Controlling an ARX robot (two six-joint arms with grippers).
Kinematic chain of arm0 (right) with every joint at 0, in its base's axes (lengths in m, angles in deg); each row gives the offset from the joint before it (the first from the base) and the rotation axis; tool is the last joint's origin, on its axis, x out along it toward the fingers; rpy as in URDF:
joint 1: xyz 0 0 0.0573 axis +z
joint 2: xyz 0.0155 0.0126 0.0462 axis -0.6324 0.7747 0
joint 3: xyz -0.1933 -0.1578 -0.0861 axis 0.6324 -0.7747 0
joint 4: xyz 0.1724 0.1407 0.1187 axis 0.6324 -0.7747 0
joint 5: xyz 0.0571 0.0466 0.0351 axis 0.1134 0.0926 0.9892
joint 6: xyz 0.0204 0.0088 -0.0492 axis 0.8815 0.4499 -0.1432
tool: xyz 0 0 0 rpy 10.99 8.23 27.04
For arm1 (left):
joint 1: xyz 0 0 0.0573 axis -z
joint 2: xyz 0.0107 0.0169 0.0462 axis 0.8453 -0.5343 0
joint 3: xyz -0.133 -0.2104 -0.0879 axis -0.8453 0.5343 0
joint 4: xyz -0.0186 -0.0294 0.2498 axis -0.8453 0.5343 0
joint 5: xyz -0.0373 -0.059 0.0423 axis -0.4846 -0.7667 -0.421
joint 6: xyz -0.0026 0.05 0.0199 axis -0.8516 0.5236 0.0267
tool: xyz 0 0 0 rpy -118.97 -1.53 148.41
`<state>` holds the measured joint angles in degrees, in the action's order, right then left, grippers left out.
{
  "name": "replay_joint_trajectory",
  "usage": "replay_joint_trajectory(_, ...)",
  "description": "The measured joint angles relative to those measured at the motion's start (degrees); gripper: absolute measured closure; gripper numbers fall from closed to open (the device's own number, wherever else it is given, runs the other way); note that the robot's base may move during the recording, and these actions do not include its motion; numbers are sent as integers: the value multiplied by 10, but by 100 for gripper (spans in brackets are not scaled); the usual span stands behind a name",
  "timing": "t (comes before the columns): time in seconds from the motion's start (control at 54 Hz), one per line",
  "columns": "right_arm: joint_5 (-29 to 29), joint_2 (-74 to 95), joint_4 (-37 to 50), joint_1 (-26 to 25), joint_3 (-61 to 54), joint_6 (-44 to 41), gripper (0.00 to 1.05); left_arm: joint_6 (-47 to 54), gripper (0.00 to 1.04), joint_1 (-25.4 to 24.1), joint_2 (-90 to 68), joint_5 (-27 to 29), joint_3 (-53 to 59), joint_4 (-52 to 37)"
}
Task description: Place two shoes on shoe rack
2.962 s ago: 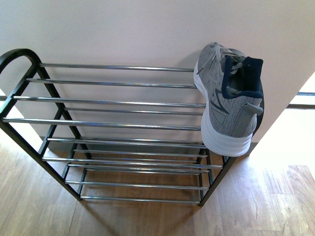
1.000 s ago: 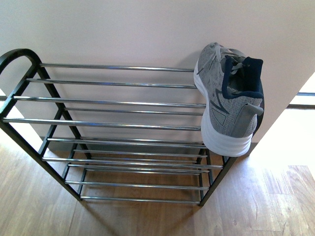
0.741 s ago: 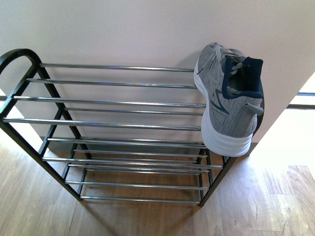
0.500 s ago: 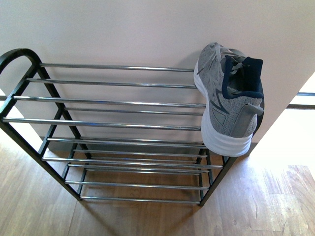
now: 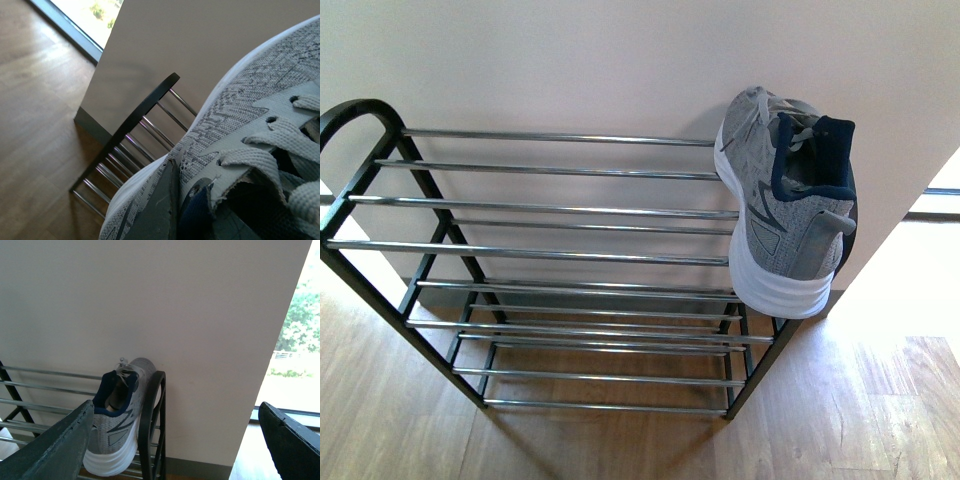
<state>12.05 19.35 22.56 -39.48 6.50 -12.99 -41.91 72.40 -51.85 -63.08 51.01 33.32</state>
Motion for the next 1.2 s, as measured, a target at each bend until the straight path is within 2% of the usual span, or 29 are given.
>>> replay_joint_trajectory(0.148, 0, 0, 0, 0, 0, 0, 9, -85, 103, 2, -125, -7, -33, -86)
replay_joint_trajectory(0.278, 0, 0, 0, 0, 0, 0, 9, -164, 103, 71, -305, 6, -106, -137)
replay_joint_trajectory(0.426, 0, 0, 0, 0, 0, 0, 9, -223, 103, 149, -430, -1, -186, -97)
replay_joint_trajectory(0.592, 0, 0, 0, 0, 0, 0, 9, -205, 103, 187, -483, -22, -231, -35)
replay_joint_trajectory(0.815, 0, 0, 0, 0, 0, 0, 9, -164, 103, 184, -542, -73, -236, -47)
replay_joint_trajectory(1.0, 0, 0, 0, 0, 0, 0, 9, -149, 103, 180, -575, -88, -258, -68)
replay_joint_trajectory(1.203, 0, 0, 0, 0, 0, 0, 9, -141, 103, 183, -617, -129, -289, -87)
